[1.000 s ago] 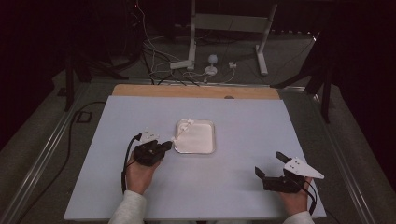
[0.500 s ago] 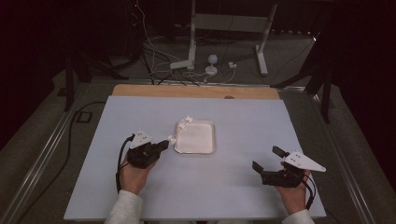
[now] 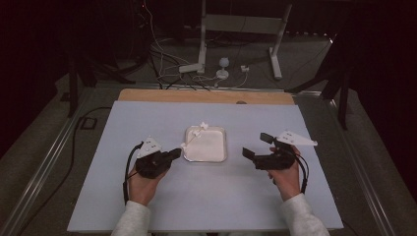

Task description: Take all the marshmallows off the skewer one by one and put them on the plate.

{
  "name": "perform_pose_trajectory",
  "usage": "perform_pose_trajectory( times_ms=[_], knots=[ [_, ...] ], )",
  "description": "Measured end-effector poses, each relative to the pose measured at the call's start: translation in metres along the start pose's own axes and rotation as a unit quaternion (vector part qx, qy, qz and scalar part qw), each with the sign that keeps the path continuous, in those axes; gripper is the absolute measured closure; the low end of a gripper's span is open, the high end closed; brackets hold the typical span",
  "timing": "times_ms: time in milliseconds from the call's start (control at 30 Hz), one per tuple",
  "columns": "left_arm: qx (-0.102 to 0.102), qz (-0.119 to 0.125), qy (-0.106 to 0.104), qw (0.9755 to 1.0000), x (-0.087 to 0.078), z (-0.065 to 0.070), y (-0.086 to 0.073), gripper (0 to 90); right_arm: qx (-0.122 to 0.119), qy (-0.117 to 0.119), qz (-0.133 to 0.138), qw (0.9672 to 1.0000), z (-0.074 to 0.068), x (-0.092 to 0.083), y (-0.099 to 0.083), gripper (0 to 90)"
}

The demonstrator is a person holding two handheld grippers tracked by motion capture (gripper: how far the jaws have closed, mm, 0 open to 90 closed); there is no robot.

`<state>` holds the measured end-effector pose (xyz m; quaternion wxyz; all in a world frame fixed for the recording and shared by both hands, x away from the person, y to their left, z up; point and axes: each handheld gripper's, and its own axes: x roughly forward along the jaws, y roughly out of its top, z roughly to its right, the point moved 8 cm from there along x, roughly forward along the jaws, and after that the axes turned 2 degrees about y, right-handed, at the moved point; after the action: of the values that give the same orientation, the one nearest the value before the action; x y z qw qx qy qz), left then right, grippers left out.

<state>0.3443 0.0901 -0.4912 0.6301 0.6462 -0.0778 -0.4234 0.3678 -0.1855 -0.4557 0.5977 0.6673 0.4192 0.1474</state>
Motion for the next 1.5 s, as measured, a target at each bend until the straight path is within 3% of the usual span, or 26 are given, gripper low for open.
perform_pose_trajectory(
  times_ms=[133, 300, 467, 567, 733, 867, 933, 1000, 1067, 1133, 1167, 1300, 1500],
  knots=[
    [0.008, 0.007, -0.011, 0.9999, 0.002, 0.005, 0.001, 90.0, 0.029, 0.025, 0.001, 0.9993, -0.004, 0.021, 0.016, 0.2],
    [0.014, 0.011, -0.017, 0.9997, 0.003, 0.010, 0.003, 90.0, 0.038, 0.036, -0.002, 0.9986, -0.006, 0.038, 0.027, 1.1],
    [0.013, 0.017, -0.029, 0.9993, 0.004, 0.015, 0.005, 90.0, 0.044, 0.052, -0.038, 0.9969, -0.011, 0.060, 0.030, 11.1],
    [0.021, 0.022, -0.039, 0.9988, 0.006, 0.020, 0.006, 90.0, 0.054, 0.068, -0.043, 0.9953, -0.016, 0.070, 0.032, 22.9],
    [0.026, 0.028, -0.046, 0.9982, 0.006, 0.024, 0.007, 90.0, 0.121, 0.098, -0.046, 0.9866, -0.020, 0.088, 0.033, 40.3],
    [0.029, 0.035, -0.047, 0.9978, 0.006, 0.024, 0.007, 90.0, 0.153, 0.107, -0.059, 0.9807, -0.019, 0.096, 0.030, 50.2],
    [0.028, 0.039, -0.048, 0.9977, 0.005, 0.024, 0.007, 90.0, 0.161, 0.113, -0.069, 0.9780, -0.019, 0.099, 0.028, 52.4],
    [0.028, 0.043, -0.049, 0.9975, 0.005, 0.023, 0.007, 90.0, 0.168, 0.121, -0.076, 0.9754, -0.021, 0.100, 0.025, 61.0],
    [0.028, 0.043, -0.049, 0.9975, 0.005, 0.023, 0.007, 90.0, 0.169, 0.123, -0.077, 0.9748, -0.021, 0.101, 0.025, 63.1],
    [0.030, 0.044, -0.048, 0.9974, 0.005, 0.022, 0.006, 90.0, 0.186, 0.136, -0.072, 0.9705, -0.021, 0.101, 0.027, 69.0],
    [0.037, 0.044, -0.045, 0.9973, 0.005, 0.022, 0.006, 90.0, 0.189, 0.137, -0.070, 0.9700, -0.021, 0.101, 0.028, 70.6],
    [0.049, 0.041, -0.037, 0.9973, 0.006, 0.022, 0.005, 90.0, 0.184, 0.135, -0.049, 0.9725, -0.021, 0.098, 0.035, 74.7],
    [0.052, 0.043, -0.037, 0.9971, 0.004, 0.022, 0.005, 90.0, 0.173, 0.121, -0.030, 0.9770, -0.025, 0.098, 0.044, 77.3]
  ],
)
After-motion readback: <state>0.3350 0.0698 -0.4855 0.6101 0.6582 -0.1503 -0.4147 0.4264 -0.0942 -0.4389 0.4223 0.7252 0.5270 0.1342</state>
